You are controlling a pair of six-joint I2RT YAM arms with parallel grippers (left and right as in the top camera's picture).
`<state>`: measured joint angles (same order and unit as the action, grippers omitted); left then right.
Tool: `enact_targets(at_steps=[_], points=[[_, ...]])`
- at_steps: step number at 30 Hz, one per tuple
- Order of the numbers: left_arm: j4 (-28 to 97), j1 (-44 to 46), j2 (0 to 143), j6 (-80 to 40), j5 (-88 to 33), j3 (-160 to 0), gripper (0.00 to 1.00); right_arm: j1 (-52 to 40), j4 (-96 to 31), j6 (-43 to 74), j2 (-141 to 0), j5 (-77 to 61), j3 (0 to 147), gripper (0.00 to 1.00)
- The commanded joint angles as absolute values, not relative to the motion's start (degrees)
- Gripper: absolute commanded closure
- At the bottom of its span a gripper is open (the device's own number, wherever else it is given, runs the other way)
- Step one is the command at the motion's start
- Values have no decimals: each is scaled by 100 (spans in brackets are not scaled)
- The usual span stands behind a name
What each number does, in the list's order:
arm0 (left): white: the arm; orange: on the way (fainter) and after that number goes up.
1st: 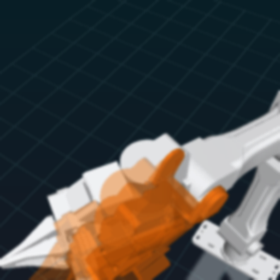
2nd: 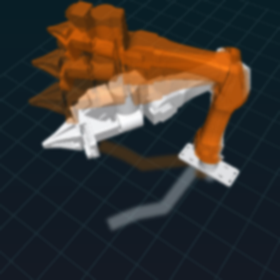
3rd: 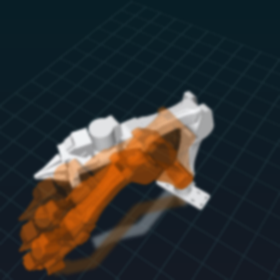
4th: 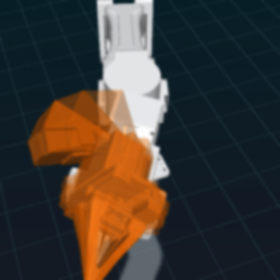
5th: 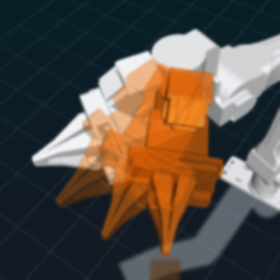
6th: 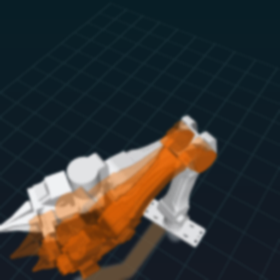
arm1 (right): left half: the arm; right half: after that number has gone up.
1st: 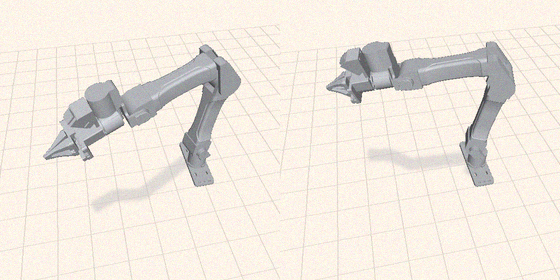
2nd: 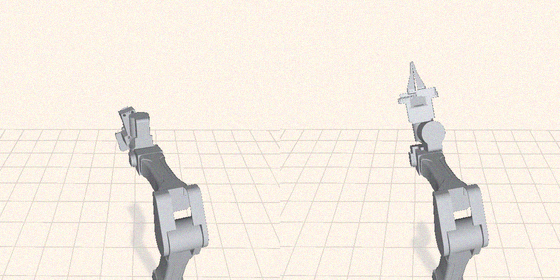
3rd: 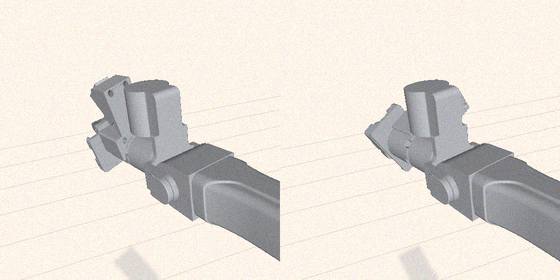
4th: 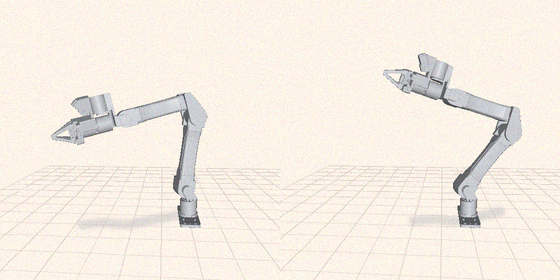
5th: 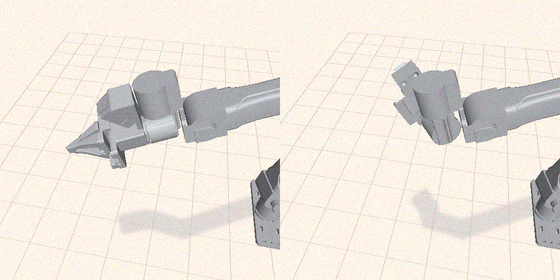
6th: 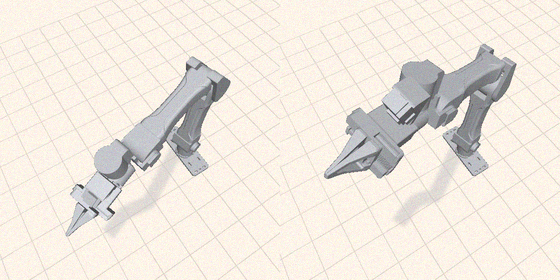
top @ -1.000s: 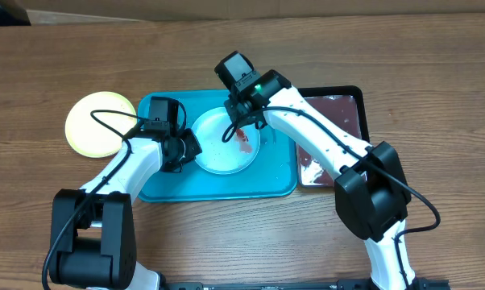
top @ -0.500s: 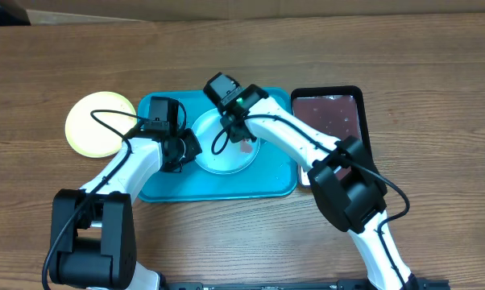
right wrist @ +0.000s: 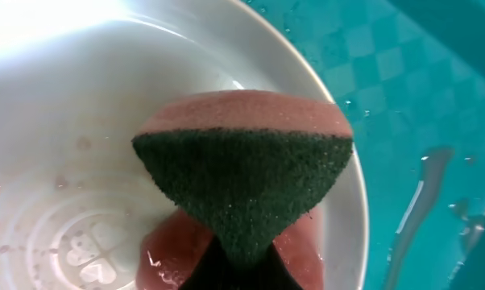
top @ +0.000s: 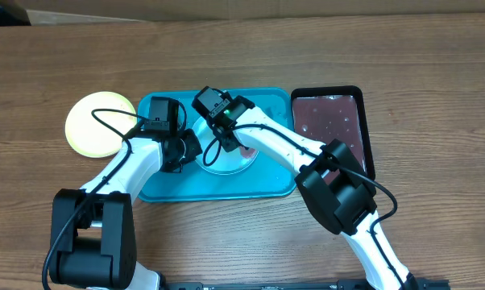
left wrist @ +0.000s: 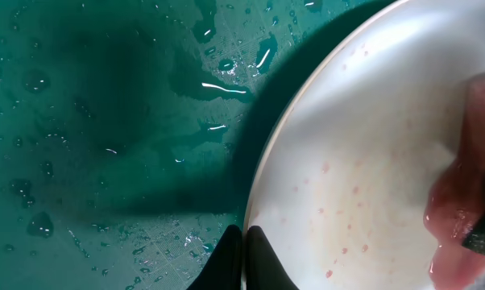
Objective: Clean dirty plates on tray and stack at the side
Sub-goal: 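Scrub the white plate's sauce with the sponge while left gripper holds rim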
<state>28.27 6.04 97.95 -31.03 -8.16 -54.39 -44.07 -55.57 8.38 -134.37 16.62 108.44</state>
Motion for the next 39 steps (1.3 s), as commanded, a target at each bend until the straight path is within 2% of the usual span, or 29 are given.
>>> enact_targets(at_steps=[1,2,3,5,6,7,9,10,19,28,35,39], points=[[2849,679,9900,-2912,-840,-5371,96,-4263,-5682,926,-13677,729,10812,89],[2849,679,9900,-2912,-840,-5371,96,-4241,-5712,926,-13677,642,10812,81],[2849,679,9900,-2912,-840,-5371,96,-4215,-5747,926,-13677,563,10812,65],[2847,679,9900,-2915,-840,-5371,96,-4174,-5793,921,-13677,456,10812,62],[2847,679,9900,-2915,-840,-5371,96,-4158,-5800,923,-13677,456,10812,63],[2847,679,9900,-2915,-840,-5371,96,-4147,-5795,921,-13677,458,10812,69],[2847,679,9900,-2915,-840,-5371,96,-4139,-5749,923,-13677,456,10812,95],[2847,679,9900,-2915,-840,-5371,96,-4139,-5725,921,-13677,456,10812,96],[2851,679,9900,-2912,-840,-5371,96,-4139,-5743,926,-13677,196,10744,96],[2853,679,9900,-2912,-840,-5371,96,-4108,-5723,657,-13675,-2088,10687,96],[2851,679,9900,-2912,-838,-5371,96,-3656,-6241,167,-13673,-3411,11931,96],[2853,679,9900,-2912,-838,-5371,96,-3358,-6737,169,-13673,-3485,12829,96]])
